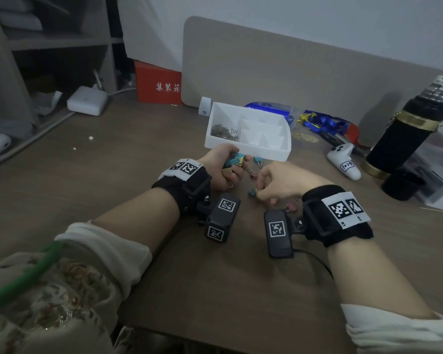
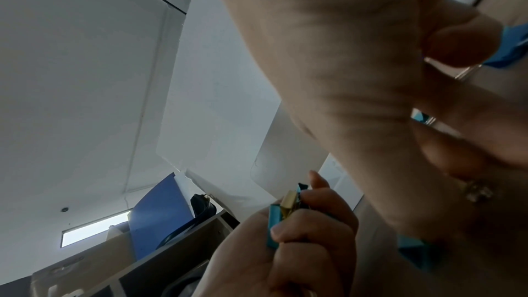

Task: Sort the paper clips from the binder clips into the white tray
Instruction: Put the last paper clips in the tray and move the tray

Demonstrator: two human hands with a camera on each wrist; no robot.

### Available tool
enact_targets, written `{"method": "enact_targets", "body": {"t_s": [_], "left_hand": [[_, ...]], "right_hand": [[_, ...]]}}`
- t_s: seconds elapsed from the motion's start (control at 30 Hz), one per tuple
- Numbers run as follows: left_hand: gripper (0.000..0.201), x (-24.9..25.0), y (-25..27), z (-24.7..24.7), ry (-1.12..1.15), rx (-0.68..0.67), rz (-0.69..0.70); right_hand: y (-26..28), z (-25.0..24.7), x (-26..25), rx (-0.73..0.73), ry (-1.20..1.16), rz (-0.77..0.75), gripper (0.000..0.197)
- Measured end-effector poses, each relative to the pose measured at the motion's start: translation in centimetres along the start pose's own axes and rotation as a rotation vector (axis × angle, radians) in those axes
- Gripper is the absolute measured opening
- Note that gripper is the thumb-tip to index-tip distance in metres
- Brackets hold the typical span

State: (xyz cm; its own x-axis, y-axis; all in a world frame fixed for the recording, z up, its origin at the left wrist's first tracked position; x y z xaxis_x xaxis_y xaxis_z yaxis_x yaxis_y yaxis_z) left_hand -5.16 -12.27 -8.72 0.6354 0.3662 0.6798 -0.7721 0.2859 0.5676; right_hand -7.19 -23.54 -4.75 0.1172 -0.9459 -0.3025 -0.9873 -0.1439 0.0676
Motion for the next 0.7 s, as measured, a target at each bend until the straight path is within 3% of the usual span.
{"method": "enact_targets", "body": {"t_s": [0.23,0.7], "left_hand": [[0.034,-0.01,0.13,-0.06,-0.007,0.007,0.002],[0.034,-0.03,0.27,-0.12,-0.018,0.020,0.001]], "right_hand": [[-0.48,0.38,0.28,0.020,0.023,-0.016,0.016],[-0.91,0.30,0.31,0.062,0.023,-0.037,0.010]]}}
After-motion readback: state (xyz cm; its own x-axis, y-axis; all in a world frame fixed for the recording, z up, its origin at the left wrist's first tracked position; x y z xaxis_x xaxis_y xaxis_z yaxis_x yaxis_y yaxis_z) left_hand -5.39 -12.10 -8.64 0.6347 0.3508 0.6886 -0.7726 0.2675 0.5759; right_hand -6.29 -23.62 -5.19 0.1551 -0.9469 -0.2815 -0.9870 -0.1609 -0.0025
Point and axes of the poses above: each hand's wrist, its own y-axis away from the middle knuckle, its own z-axis out of the palm, x = y × z, the point moved 7 cm from there along -y, towards the middle knuckle, and after that the axes turned 10 degrees about x, right-handed, at the moved point
